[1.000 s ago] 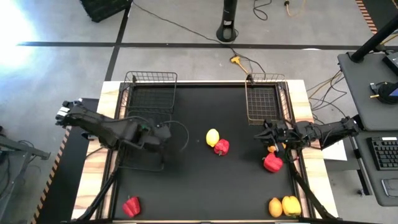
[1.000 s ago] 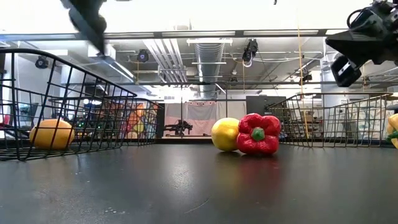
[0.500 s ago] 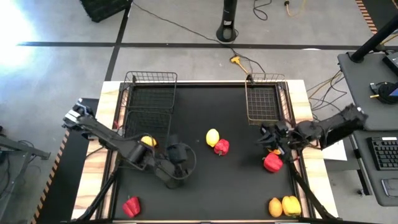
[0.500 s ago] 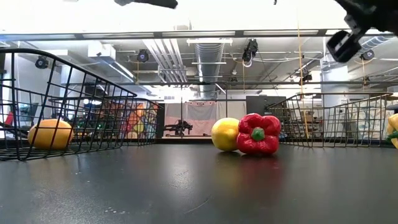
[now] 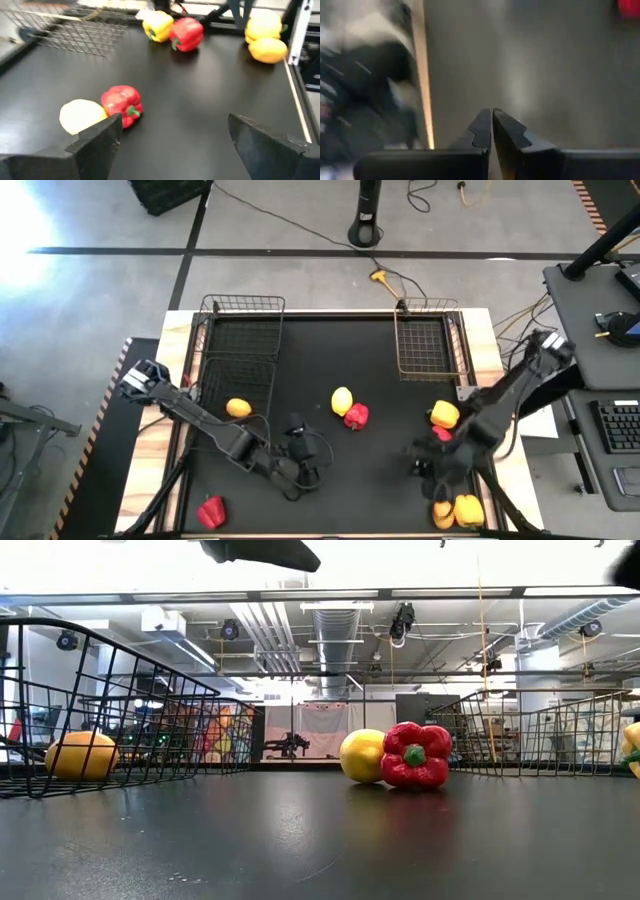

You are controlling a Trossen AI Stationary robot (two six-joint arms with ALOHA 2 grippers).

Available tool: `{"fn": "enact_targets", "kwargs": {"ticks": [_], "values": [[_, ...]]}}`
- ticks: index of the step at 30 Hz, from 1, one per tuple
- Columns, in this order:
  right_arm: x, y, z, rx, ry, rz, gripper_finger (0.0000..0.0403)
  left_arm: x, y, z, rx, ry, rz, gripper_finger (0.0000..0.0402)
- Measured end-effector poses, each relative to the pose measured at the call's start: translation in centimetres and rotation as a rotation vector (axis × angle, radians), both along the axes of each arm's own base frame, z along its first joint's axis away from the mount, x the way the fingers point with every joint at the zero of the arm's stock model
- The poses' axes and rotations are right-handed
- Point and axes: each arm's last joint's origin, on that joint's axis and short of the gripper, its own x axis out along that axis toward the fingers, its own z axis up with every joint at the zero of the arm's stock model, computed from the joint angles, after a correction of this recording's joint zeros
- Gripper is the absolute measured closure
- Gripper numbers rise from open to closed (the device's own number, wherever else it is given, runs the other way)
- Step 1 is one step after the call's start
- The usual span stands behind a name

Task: Sort produce into baskets
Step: Put the bottom lemon into the bottom black wire basket

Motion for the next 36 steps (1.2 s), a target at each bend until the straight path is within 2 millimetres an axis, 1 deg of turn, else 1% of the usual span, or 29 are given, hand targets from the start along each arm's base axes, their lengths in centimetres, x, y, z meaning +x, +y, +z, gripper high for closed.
{"fn": "enact_targets", "kwargs": {"ticks": [2, 4, 6, 9, 12, 15, 18, 23, 26, 29, 32, 36], "values": [[0.0, 1.8, 0.0, -0.041, 0.173, -0.002, 0.039, -0.4, -0.4, 0.0, 0.033, -0.015, 0.027, 0.0057], [0.3, 3.8, 0.5, -0.039, 0.265, 0.013, 0.039, -0.7, -0.8, 0.0, 0.052, -0.03, 0.041, 0.0057], [0.4, 5.4, 0.7, -0.046, 0.349, 0.014, 0.039, -0.9, -1.2, 0.1, 0.054, -0.044, 0.041, 0.0057], [1.1, 7.8, 0.3, -0.021, 0.456, 0.01, 0.0378, -1.3, -1.7, 0.0, 0.061, -0.051, 0.034, 0.0057], [1.6, 9.8, -0.2, 0.016, 0.538, 0.016, 0.0344, -1.8, -2.4, 0.0, 0.083, -0.074, 0.053, 0.0057], [2.1, 11.1, -1.1, 0.015, 0.626, 0.02, 0.0292, -2.2, -2.9, 0.1, 0.106, -0.103, 0.086, 0.0057], [2.4, 11.8, -1.8, -0.003, 0.693, 0.019, 0.0235, -2.6, -3.4, 0.2, 0.112, -0.127, 0.101, 0.0057], [2.5, 12.5, -3.3, -0.046, 0.724, 0.022, 0.0146, -3.0, -4.0, 0.1, 0.09, -0.141, 0.088, 0.0057], [2.4, 12.5, -3.6, -0.067, 0.738, 0.038, 0.0098, -3.1, -4.2, 0.1, 0.089, -0.142, 0.085, 0.0057], [2.2, 12.1, -3.7, -0.109, 0.766, 0.036, 0.0055, -3.1, -4.1, 0.0, 0.106, -0.151, 0.108, 0.0057], [1.9, 11.7, -3.7, -0.159, 0.782, 0.063, 0.0022, -3.2, -3.9, -0.2, 0.121, -0.156, 0.127, 0.0057], [1.5, 11.7, -4.2, -0.21, 0.79, 0.119, 0.0005, -3.3, -3.8, -0.5, 0.128, -0.165, 0.151, 0.0057]]}}
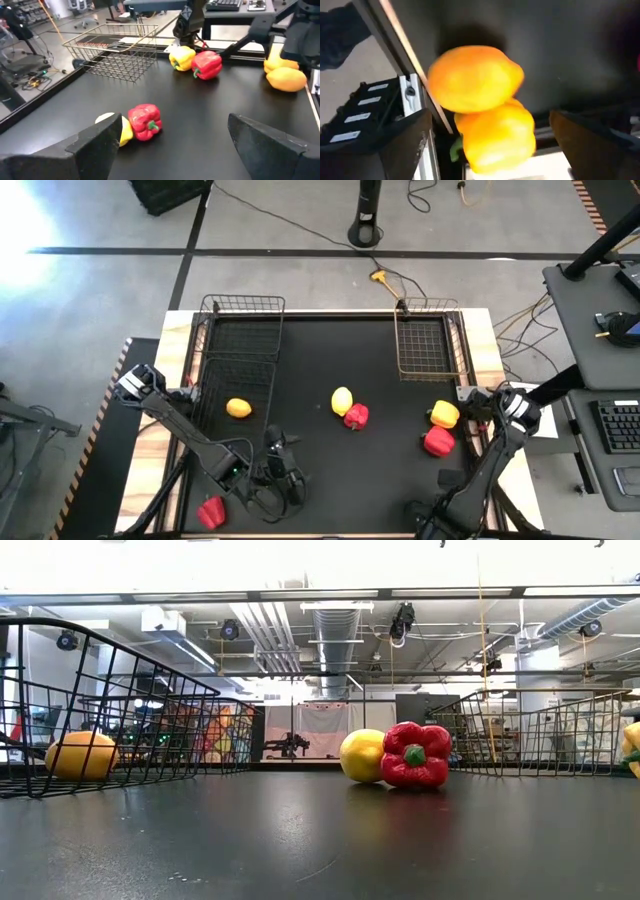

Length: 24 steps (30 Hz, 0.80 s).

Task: Sort produce into baskets
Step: Put the bottom lemon into the bottom black wire basket

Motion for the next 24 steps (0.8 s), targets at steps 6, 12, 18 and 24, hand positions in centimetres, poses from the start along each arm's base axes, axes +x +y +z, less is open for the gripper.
{"fn": "enact_targets", "kwargs": {"ticks": [6, 12, 18, 24], "values": [[-0.5, 0.9, -0.6, 0.017, -0.052, 0.084, 0.0003, 0.0, 0.0, -0.1, 0.005, -0.002, 0.009, 0.0057], [-0.5, 1.6, -1.6, 0.017, -0.085, 0.138, 0.0003, 0.0, 0.1, -0.1, 0.021, -0.004, 0.02, 0.0057], [-0.8, 2.7, -4.1, -0.015, -0.072, 0.195, 0.0003, 0.0, 0.2, -0.2, 0.031, 0.002, 0.019, 0.0057], [-0.9, 3.1, -5.7, -0.049, -0.045, 0.209, 0.0003, 0.0, 0.2, -0.2, 0.032, 0.004, 0.018, 0.0057]]}}
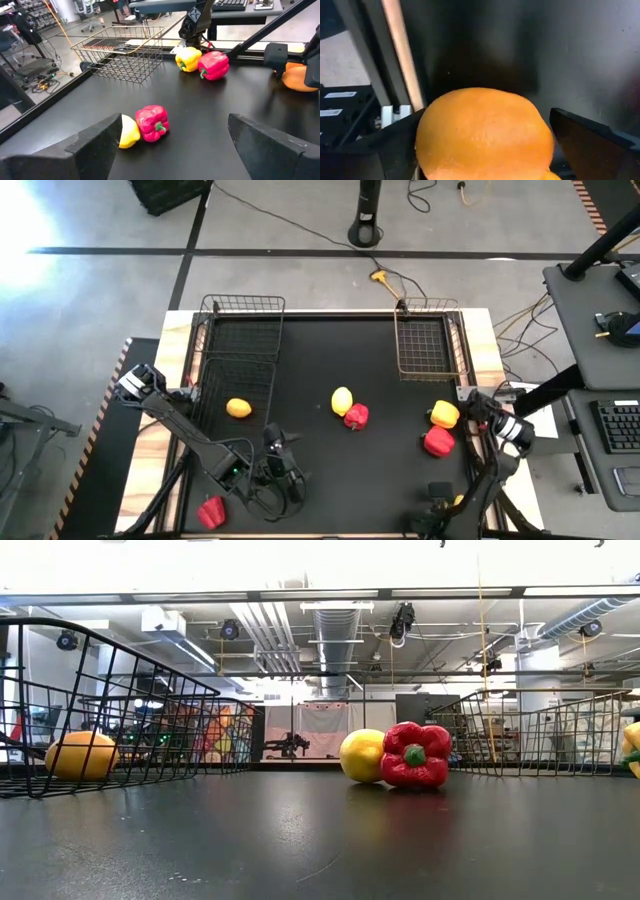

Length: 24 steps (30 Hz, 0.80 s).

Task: Sort produce into baskets
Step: Put the bottom lemon into the bottom black wire basket

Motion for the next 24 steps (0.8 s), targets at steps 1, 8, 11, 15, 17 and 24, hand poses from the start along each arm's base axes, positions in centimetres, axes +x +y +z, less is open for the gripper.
{"fn": "enact_targets", "kwargs": {"ticks": [1, 8, 11, 15, 17, 24], "values": [[-0.04, 0.0, -0.02, -0.002, 0.001, 0.001, 0.0003, 0.0, 0.0, 0.0, 0.0, 0.0, 0.0, 0.0057], [-0.36, 0.09, 0.17, -0.006, 0.0, -0.005, 0.0003, 0.01, 0.02, 0.0, 0.0, 0.0, 0.001, 0.0057], [-0.45, 0.13, 0.15, -0.009, 0.001, -0.011, 0.0003, 0.01, 0.02, 0.0, 0.001, 0.0, 0.001, 0.0057], [-0.52, -0.03, -0.04, -0.024, 0.005, -0.028, 0.0016, 0.01, 0.02, 0.0, 0.008, 0.004, -0.002, 0.0057], [-0.52, -0.04, -0.05, -0.025, 0.003, -0.028, 0.0032, 0.02, 0.02, 0.0, 0.014, 0.007, -0.003, 0.0057], [0.01, -0.36, 0.32, -0.014, -0.011, -0.035, 0.0062, -0.01, 0.06, 0.06, 0.042, 0.016, -0.005, 0.0057]]}}
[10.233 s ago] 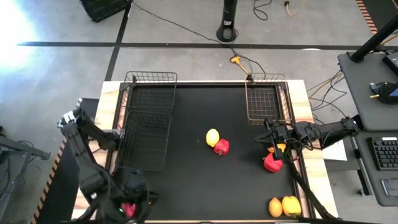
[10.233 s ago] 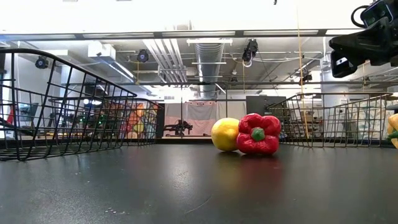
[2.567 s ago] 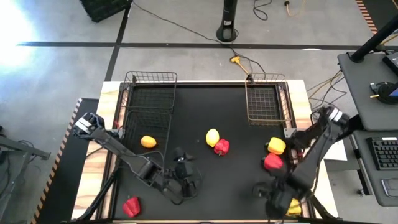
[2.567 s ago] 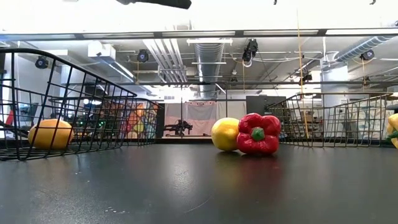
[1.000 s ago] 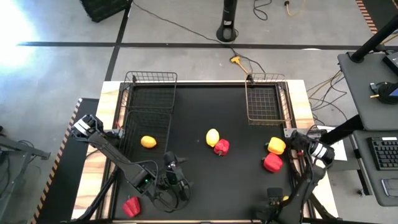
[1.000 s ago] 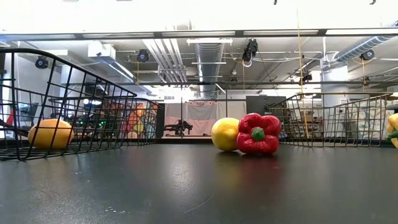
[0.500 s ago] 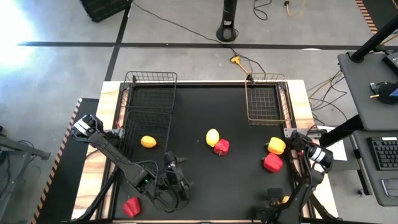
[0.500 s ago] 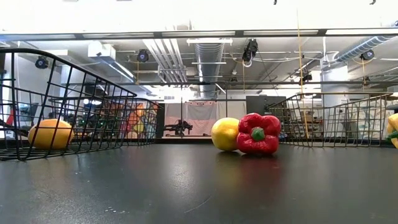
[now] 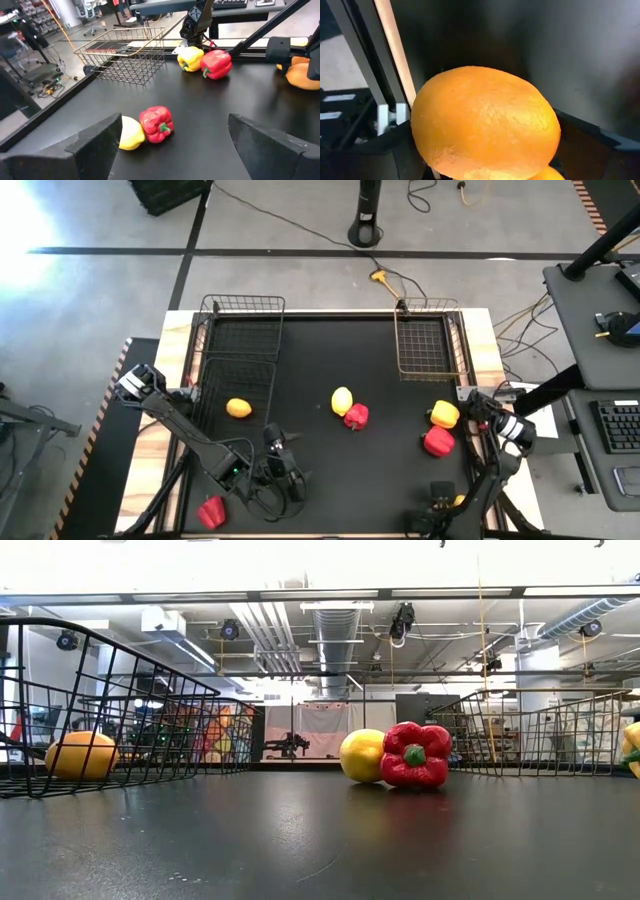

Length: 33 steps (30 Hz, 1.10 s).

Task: Sort produce into baskets
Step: Put the bottom lemon into the bottom black wire basket

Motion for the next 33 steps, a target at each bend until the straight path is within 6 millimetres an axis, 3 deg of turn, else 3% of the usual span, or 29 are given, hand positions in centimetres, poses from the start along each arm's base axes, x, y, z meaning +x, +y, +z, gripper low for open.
{"fn": "enact_targets", "kwargs": {"ticks": [5, 10, 16, 19, 24, 33], "values": [[1.4, -1.4, 2.3, 0.019, -0.092, -0.038, 0.0059, -0.6, 0.0, 0.9, 0.022, 0.005, -0.023, 0.0057], [3.5, -3.9, 5.8, 0.003, -0.307, -0.07, 0.006, -1.9, -0.2, 1.2, 0.023, 0.054, -0.062, 0.0057], [7.7, -7.4, 7.6, -0.052, -0.55, 0.004, 0.006, -3.3, -0.5, 1.1, -0.007, 0.086, -0.067, 0.0057], [10.8, -8.8, 7.3, -0.057, -0.66, 0.058, 0.006, -3.9, -0.8, 1.4, -0.033, 0.084, -0.089, 0.0057], [15.0, -10.4, 4.8, -0.037, -0.776, 0.119, 0.0059, -4.5, -1.0, 1.9, -0.139, 0.107, -0.151, 0.0057], [18.5, -12.8, 0.2, -0.107, -0.759, 0.152, 0.0046, -4.6, -1.2, 1.1, -0.288, 0.189, -0.195, 0.0057]]}}
